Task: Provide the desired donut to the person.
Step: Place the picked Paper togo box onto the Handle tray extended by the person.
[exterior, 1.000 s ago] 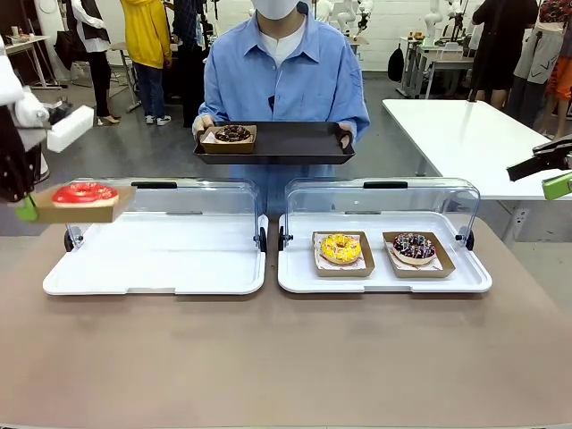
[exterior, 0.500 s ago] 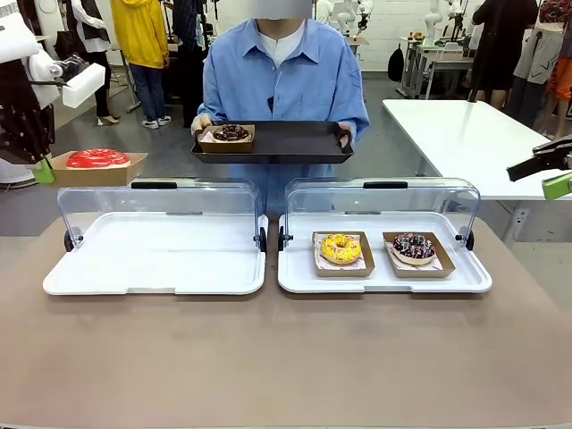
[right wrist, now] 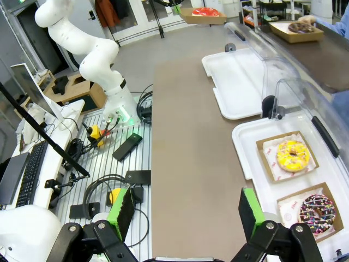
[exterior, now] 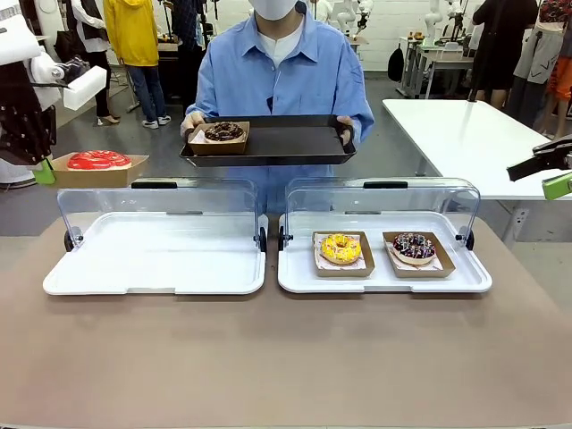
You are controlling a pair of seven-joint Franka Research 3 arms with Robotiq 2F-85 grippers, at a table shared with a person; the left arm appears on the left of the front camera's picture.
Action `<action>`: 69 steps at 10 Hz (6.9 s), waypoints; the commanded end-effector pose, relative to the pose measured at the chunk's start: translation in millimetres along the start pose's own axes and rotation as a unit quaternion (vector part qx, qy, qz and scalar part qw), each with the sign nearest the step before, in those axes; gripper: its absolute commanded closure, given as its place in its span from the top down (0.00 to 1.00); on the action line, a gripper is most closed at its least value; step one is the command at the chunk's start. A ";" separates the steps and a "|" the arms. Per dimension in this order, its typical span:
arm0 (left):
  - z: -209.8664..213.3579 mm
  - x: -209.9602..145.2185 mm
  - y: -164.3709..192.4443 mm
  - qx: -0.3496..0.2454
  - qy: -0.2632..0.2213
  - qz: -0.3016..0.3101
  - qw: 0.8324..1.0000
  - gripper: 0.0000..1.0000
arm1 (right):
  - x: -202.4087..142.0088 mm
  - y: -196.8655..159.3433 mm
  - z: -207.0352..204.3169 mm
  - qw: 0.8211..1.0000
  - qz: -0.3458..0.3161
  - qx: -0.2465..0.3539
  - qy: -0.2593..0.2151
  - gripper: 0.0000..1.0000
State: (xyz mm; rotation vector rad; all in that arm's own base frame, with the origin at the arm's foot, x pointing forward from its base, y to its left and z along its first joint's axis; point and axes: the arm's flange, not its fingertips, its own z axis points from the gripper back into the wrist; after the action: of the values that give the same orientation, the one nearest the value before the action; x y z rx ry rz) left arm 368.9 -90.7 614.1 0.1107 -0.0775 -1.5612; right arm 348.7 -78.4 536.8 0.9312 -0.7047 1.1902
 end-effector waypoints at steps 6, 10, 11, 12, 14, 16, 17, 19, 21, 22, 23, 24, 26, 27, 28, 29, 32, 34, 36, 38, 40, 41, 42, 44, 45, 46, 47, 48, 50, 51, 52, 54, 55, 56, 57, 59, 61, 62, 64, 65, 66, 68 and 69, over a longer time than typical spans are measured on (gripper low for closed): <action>2.5 0.0 -0.8 0.002 -0.003 0.008 1.000 0.00 | -0.6 -0.1 0.7 1.000 0.008 0.003 -0.005 1.00; 0.0 -0.1 0.0 0.000 0.000 0.000 1.000 0.01 | -0.6 -0.1 0.7 1.000 0.008 0.003 -0.005 1.00; 9.3 4.3 3.4 0.004 -0.016 -0.016 1.000 0.01 | -0.6 -0.1 0.7 1.000 0.008 0.003 -0.005 1.00; 25.7 22.5 4.7 0.018 -0.010 -0.053 0.998 0.01 | -0.6 -0.1 0.7 1.000 0.008 0.003 -0.005 1.00; 49.9 76.6 -16.3 0.047 0.008 -0.139 0.989 0.01 | -0.6 -0.1 0.7 1.000 0.008 0.003 -0.005 1.00; 46.2 132.2 -13.8 0.037 0.015 -0.197 0.980 0.01 | -0.6 -0.1 0.7 1.000 0.008 0.003 -0.005 1.00; 40.3 157.4 -2.8 0.030 0.002 -0.211 0.977 0.01 | -0.6 -0.1 0.7 1.000 0.008 0.003 -0.005 1.00; 28.0 205.8 16.5 0.049 -0.016 -0.213 0.976 0.01 | -0.6 -0.1 0.7 1.000 0.008 0.003 -0.005 1.00; 28.3 240.8 44.4 0.075 -0.034 -0.201 0.976 0.01 | -0.6 -0.1 0.7 1.000 0.008 0.003 -0.005 1.00; 26.2 250.5 53.7 0.083 -0.033 -0.193 0.977 0.01 | -0.6 -0.1 0.7 1.000 0.008 0.003 -0.005 1.00; 20.0 258.1 67.7 0.083 -0.027 -0.181 0.980 0.01 | -0.6 -0.1 0.7 1.000 0.008 0.003 -0.005 1.00; 12.3 262.2 88.1 0.079 -0.021 -0.160 0.984 0.01 | -0.6 -0.1 0.7 1.000 0.008 0.003 -0.005 1.00; -0.5 265.9 119.7 0.074 -0.014 -0.128 0.989 0.01 | -0.6 -0.1 0.7 1.000 0.008 0.003 -0.005 1.00; -6.0 267.0 132.5 0.069 -0.013 -0.117 0.991 0.01 | -0.6 -0.1 0.7 1.000 0.008 0.003 -0.005 1.00; -11.5 268.3 143.1 0.061 -0.016 -0.113 0.992 0.01 | -0.6 -0.1 0.7 1.000 0.008 0.003 -0.005 1.00; -19.1 269.4 152.9 0.055 -0.016 -0.112 0.992 0.01 | -0.6 -0.1 0.7 1.000 0.008 0.003 -0.005 1.00; -40.8 268.2 169.2 0.028 -0.009 -0.087 0.996 0.01 | -0.6 -0.1 0.7 1.000 0.008 0.003 -0.005 1.00; -51.1 265.1 173.7 0.020 -0.013 -0.075 0.997 0.01 | -0.6 -0.1 0.7 1.000 0.008 0.003 -0.005 1.00; -53.4 265.3 176.3 0.022 -0.019 -0.080 0.996 0.15 | -0.6 -0.1 0.7 1.000 0.008 0.003 -0.005 1.00; -53.2 265.8 175.6 0.021 -0.025 -0.083 0.996 0.75 | -0.6 -0.1 0.7 1.000 0.008 0.003 -0.005 1.00; -52.3 266.3 175.7 0.020 -0.025 -0.085 0.996 1.00 | -0.6 -0.1 0.7 1.000 0.008 0.003 -0.005 1.00; -51.8 266.6 174.7 0.020 -0.026 -0.086 0.996 1.00 | -0.6 -0.1 0.7 1.000 0.008 0.003 -0.005 1.00; -51.0 266.7 174.3 0.019 -0.026 -0.087 0.996 0.93 | -0.6 -0.1 0.7 1.000 0.008 0.003 -0.005 1.00; -50.9 267.3 173.6 0.017 -0.027 -0.088 0.996 1.00 | -0.6 -0.1 0.7 1.000 0.008 0.003 -0.005 1.00; -50.7 267.2 172.9 0.016 -0.027 -0.088 0.996 1.00 | -0.6 -0.1 0.7 1.000 0.008 0.003 -0.005 1.00; -50.2 267.2 172.9 0.014 -0.028 -0.090 0.995 1.00 | -0.6 -0.1 0.7 1.000 0.008 0.003 -0.005 1.00; -50.1 266.9 172.7 0.013 -0.028 -0.090 0.996 1.00 | -0.6 -0.1 0.7 1.000 0.008 0.003 -0.005 1.00; -50.1 266.6 172.5 0.011 -0.028 -0.089 0.996 1.00 | -0.6 -0.1 0.7 1.000 0.008 0.003 -0.005 1.00; -47.6 266.3 166.7 0.003 -0.022 -0.099 0.995 1.00 | -0.6 -0.1 0.7 1.000 0.008 0.003 -0.005 1.00; -41.2 258.0 155.9 -0.017 0.006 -0.114 0.993 1.00 | -0.6 -0.1 0.7 1.000 0.008 0.003 -0.005 1.00; -30.5 236.2 141.7 -0.030 0.010 -0.124 0.992 1.00 | -0.6 -0.1 0.7 1.000 0.008 0.003 -0.005 1.00; -3.3 179.7 103.3 -0.016 0.026 -0.151 0.988 1.00 | -0.6 -0.1 0.7 1.000 0.008 0.003 -0.005 1.00; 9.0 150.6 88.1 -0.010 0.018 -0.154 0.988 1.00 | -0.6 -0.1 0.7 1.000 0.008 0.003 -0.005 1.00; 16.9 123.0 78.6 -0.011 0.015 -0.153 0.988 1.00 | -0.6 -0.1 0.7 1.000 0.008 0.003 -0.005 1.00; 18.5 97.8 65.4 -0.004 0.013 -0.147 0.989 1.00 | -0.6 -0.1 0.7 1.000 0.008 0.003 -0.005 1.00; 17.8 39.1 55.9 0.005 -0.003 -0.134 0.991 1.00 | -0.6 -0.1 0.7 1.000 0.008 0.003 -0.005 1.00; 7.8 -8.4 52.0 0.021 -0.030 -0.136 0.990 1.00 | -0.6 -0.1 0.7 1.000 0.008 0.003 -0.005 1.00; 1.4 -27.5 50.5 0.023 -0.036 -0.135 0.990 1.00 | -0.6 -0.1 0.7 1.000 0.008 0.003 -0.005 1.00; -4.9 -58.0 63.5 0.014 -0.044 -0.127 0.991 1.00 | -0.6 -0.1 0.7 1.000 0.008 0.003 -0.005 1.00; -12.1 -69.3 59.4 0.005 -0.048 -0.116 0.992 1.00 | -0.6 -0.1 0.7 1.000 0.008 0.003 -0.005 1.00; -18.5 -77.6 59.9 0.001 -0.052 -0.108 0.993 1.00 | -0.6 -0.1 0.7 1.000 0.008 0.003 -0.005 1.00; -32.9 -86.6 67.1 -0.004 -0.052 -0.090 0.995 1.00 | -0.6 -0.1 0.7 1.000 0.008 0.003 -0.005 1.00; -39.7 -89.3 65.9 -0.009 -0.051 -0.082 0.995 1.00 | -0.6 -0.1 0.7 1.000 0.008 0.003 -0.005 1.00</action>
State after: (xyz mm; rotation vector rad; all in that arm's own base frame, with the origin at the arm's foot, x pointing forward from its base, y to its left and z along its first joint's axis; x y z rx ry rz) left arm 438.1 -2.3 592.7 0.0303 -0.1092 -1.7406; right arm 348.5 -79.2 536.9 0.9301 -0.7057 1.1888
